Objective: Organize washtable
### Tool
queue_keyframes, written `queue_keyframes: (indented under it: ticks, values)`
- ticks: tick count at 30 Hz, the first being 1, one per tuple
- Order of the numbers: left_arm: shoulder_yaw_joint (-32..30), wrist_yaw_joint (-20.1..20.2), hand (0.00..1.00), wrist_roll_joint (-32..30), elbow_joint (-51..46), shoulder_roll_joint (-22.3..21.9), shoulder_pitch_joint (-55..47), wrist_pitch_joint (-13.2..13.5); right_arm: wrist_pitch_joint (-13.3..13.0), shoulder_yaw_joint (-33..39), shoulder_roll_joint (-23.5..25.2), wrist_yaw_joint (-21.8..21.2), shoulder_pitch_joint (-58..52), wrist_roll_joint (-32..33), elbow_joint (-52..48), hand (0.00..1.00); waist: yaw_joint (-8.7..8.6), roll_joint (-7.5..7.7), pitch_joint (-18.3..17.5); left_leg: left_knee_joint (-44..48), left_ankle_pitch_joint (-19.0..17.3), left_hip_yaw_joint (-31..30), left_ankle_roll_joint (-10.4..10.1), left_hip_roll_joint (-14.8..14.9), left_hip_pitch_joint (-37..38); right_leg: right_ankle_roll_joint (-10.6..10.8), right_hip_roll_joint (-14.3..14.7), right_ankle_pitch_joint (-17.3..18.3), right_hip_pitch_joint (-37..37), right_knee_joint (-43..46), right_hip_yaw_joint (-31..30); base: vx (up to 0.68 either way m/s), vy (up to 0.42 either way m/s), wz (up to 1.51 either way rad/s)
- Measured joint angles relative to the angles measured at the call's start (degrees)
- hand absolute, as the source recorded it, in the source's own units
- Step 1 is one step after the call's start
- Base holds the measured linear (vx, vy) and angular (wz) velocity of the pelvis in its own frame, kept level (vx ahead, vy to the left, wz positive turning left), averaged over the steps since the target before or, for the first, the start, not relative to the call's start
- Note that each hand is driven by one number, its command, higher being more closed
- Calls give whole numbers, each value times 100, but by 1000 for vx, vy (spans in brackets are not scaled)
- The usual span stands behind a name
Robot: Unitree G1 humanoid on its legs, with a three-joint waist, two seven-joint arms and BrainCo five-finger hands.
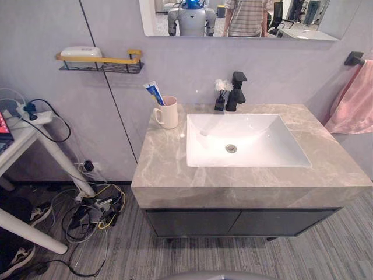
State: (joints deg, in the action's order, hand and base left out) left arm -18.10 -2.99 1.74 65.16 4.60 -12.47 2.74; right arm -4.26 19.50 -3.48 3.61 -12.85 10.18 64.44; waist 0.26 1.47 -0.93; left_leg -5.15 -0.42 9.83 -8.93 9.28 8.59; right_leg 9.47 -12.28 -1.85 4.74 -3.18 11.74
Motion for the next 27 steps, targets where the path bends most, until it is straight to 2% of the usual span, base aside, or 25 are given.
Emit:
queue_keyframes:
  ticks: [5, 7, 9, 11, 12, 14, 15, 16, 17, 18, 19, 20, 21, 22, 23, 24, 25, 26, 27]
  values:
    - [40, 2, 0, -9, 37, 24, 97, -17, 5, 43, -11, -42, 25, -4, 98, 0, 5, 5, 1, 23, 0, -110, -4, 0, -1, 35, -9, 24, 53, 63, 96, 32, -8, 10]
    - [201, 3, 0, -54, 40, 79, 147, -20, 5, 9, -20, -43, 77, -6, 95, 0, 6, 62, 12, 168, -65, -142, 4, -6, -31, 44, -38, 56, 48, 158, 115, 32, 1, 10]
    - [379, 2, 0, -68, 9, 141, 276, -19, 0, -109, -20, -42, 151, -1, 76, 0, 0, 115, 207, 875, -410, -260, 40, -21, -348, 73, -151, 192, -14, 485, 151, -77, 45, 15]
    - [740, -11, 0, -92, -77, 212, 394, 10, -1, -132, -43, -32, 213, 24, 51, 0, -14, 80, 305, 1952, -920, -415, 151, -77, -965, 168, -318, 364, -284, 946, 163, -159, 136, 20]
    - [813, -18, 0, -94, -119, 232, 401, 26, -3, -124, -47, -26, 226, 73, 29, 0, -16, 73, 343, 2161, -1025, -435, 184, -96, -1086, 190, -363, 381, -344, 1024, 160, -144, 200, 9]
    - [1040, -29, 0, -107, -188, 347, 399, 46, -19, -90, 8, 24, 327, 413, -199, 0, -10, 102, 405, 2978, -1426, -291, 395, -152, -1617, 249, -501, 349, -710, 1118, -46, -145, 267, -27]
    - [1096, -37, 0, -111, -182, 387, 400, 42, -20, -124, 15, 25, 419, 528, -198, 0, -1, 149, 468, 3098, -1501, -149, 457, -162, -1646, 164, -519, 286, -796, 1106, -177, -155, 293, -90]
    - [1133, -43, 0, -115, -123, 413, 387, 20, -20, -227, 15, 25, 590, 680, -214, 0, 25, 166, 593, 3092, -1550, 179, 593, -165, -1625, -474, -553, 124, -920, 970, -297, -135, 224, -109]
    - [1135, -46, 0, -125, -69, 365, 438, 16, -13, -337, 11, 27, 789, 679, -269, 0, 40, 57, 659, 2924, -1478, 469, 709, -58, -1590, -1362, -606, 303, -1079, 1317, 60, -120, 284, -128]
    - [1127, -56, 0, -238, -39, 363, 541, 3, -17, -519, 35, 28, 938, 678, -439, 0, 19, 51, 810, 2774, -1355, 663, 786, -24, -1466, -1202, -825, 605, -1554, 3204, 672, -65, 230, -88]
    - [1130, -56, 0, -253, -41, 393, 561, -4, -33, -613, 14, 16, 959, 684, -468, 0, 21, 68, 895, 2675, -1317, 763, 809, -53, -1344, -1101, -885, 738, -1589, 3964, 841, 58, 54, -99]
    - [1123, -53, 0, -257, -138, 478, 532, -20, -42, -775, 48, 28, 1023, 684, -446, 0, 56, 285, 921, 2698, -1335, 1074, 875, -183, -1165, -960, -929, 703, -1461, 5000, 1166, 44, -31, -90]
    - [1101, -52, 0, -254, -186, 559, 523, -34, -44, -839, 65, 28, 1079, 680, -419, 0, 78, 417, 909, 2768, -1396, 1227, 885, -264, -1145, -953, -998, 768, -1449, 4724, 1306, 181, -111, -144]
    - [1048, -48, 0, -251, -212, 430, 537, -38, -46, -919, -32, 39, 1299, 679, -367, 0, 224, 129, 802, 2489, -1408, 1384, 1022, -227, -1233, -908, -700, 924, -1302, 4073, 1351, 308, -97, -144]
    - [869, -33, 0, -236, -255, 311, 573, -22, -46, -1104, -43, 35, 1463, 673, -352, 0, 247, 162, 834, 2159, -1129, 1793, 1124, -327, -1105, -831, -873, 1214, -1322, 5166, 1516, 383, -135, -135]
    - [842, -40, 0, -223, -304, 310, 567, -9, -42, -1231, -23, 31, 1506, 674, -305, 0, 269, 157, 832, 2029, -1066, 1893, 1186, -425, -1025, -746, -936, 1272, -1172, 5483, 1581, 380, -161, -103]
    - [802, -45, 0, -214, -384, 303, 566, -8, -33, -1486, -23, 19, 1603, 667, -227, 0, 334, 225, 783, 1971, -1035, 2139, 1247, -504, -1002, -697, -941, 1252, -844, 5537, 1653, 279, -98, -125]
    - [717, -63, 0, -210, -436, 278, 568, -18, -17, -1843, -8, -5, 1808, 653, -125, 0, 525, 307, 722, 2013, -1065, 2536, 1297, -569, -1048, -665, -954, 1234, -499, 5329, 1719, 295, -151, -168]
    - [685, -68, 0, -202, -474, 262, 578, -17, -14, -2103, 13, -37, 2013, 639, -130, 0, 627, 305, 673, 2113, -1092, 2848, 1340, -580, -1223, -612, -865, 1212, -214, 4751, 1752, 186, -115, -158]
